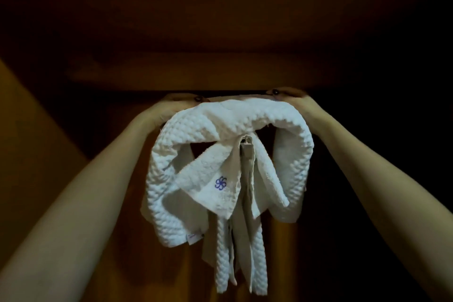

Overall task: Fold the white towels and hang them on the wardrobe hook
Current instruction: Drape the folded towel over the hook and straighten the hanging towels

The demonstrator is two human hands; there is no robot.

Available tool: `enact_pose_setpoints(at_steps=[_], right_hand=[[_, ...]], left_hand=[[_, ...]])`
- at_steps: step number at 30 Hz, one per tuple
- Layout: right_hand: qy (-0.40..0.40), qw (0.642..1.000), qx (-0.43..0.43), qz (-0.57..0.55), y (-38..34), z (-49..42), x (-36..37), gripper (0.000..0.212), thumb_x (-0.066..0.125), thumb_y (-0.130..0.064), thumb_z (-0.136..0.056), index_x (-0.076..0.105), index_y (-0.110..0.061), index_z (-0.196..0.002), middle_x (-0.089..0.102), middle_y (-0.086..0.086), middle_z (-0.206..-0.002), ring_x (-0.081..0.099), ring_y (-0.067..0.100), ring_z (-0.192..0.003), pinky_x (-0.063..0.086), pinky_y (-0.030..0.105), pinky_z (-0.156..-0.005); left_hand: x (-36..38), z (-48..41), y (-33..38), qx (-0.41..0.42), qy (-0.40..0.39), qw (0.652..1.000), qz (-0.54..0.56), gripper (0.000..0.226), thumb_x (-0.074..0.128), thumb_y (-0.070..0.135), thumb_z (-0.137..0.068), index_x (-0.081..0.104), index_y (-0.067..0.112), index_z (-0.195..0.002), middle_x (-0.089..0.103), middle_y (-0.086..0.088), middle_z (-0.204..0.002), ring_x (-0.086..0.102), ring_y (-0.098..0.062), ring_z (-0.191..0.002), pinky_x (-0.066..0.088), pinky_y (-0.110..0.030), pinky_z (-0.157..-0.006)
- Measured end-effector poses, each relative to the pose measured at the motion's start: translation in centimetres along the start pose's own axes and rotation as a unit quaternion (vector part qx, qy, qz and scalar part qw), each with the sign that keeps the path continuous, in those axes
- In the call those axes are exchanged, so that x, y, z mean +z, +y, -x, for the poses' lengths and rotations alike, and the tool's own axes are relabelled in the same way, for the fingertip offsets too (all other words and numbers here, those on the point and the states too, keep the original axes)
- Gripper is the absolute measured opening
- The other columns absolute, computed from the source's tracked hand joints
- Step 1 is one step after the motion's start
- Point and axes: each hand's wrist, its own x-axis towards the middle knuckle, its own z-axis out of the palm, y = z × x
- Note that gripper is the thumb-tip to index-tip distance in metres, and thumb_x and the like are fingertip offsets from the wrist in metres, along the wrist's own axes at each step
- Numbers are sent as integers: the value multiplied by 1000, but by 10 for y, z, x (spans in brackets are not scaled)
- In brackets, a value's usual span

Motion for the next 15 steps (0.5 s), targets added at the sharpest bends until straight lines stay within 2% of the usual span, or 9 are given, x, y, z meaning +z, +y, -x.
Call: enact_pose_setpoints(at_steps=[2,4,5,7,9,12,13,15], right_hand=[[22,1000,-5,-8,10,-16,8,14,54,1,-94,64,-8,-93,70,-5,-89,67,-5,-71,50,13,-70],[42,999,0,-7,19,-29,15,14,52,1,-95,63,-7,-95,63,-1,-93,65,-7,-65,49,11,-68],[46,999,3,-11,22,-34,17,13,52,0,-95,62,-7,-101,63,-1,-93,65,-8,-65,49,9,-64],[49,998,12,-25,28,-39,19,15,53,-4,-96,61,-7,-108,64,-5,-91,65,-8,-64,48,8,-61],[51,998,23,-30,30,-41,17,11,54,-7,-96,65,-12,-97,70,-11,-80,66,-7,-63,48,9,-59],[53,998,5,-34,22,-39,12,31,51,-3,-96,69,-21,-78,70,-19,-65,65,-9,-63,48,9,-61],[54,998,-2,-29,17,-36,11,27,51,-3,-97,69,-17,-82,70,-20,-67,64,-11,-64,47,7,-62],[43,999,-9,-6,9,-29,9,16,51,-11,-99,64,-8,-106,67,-16,-89,61,-12,-71,45,3,-64]], left_hand=[[-3,-12,-5,-10,19,1000,-12,28,68,22,-86,75,36,-63,72,17,-70,67,5,-65,48,-10,-52],[-6,-20,-8,-9,23,1000,-17,17,67,25,-87,75,32,-74,72,16,-72,67,5,-66,48,-10,-52],[-5,-22,-9,-12,30,999,-20,9,67,29,-87,75,30,-83,73,14,-76,67,3,-69,49,-11,-54],[-3,-26,-14,-23,38,999,-12,14,67,34,-87,74,23,-92,73,8,-88,68,-5,-82,51,-19,-68],[-1,-29,-19,-23,46,998,32,13,64,31,-88,72,23,-83,73,8,-82,68,-7,-82,51,-22,-73],[-1,-28,-19,-8,43,996,78,16,59,26,-92,67,24,-78,71,16,-65,67,4,-63,49,-13,-54],[-2,-27,-16,-11,40,995,92,20,59,26,-93,68,25,-76,70,15,-63,66,4,-59,48,-12,-50],[-2,-25,-10,3,45,994,97,46,50,17,-98,69,24,-56,65,18,-52,61,10,-51,44,-7,-46]])
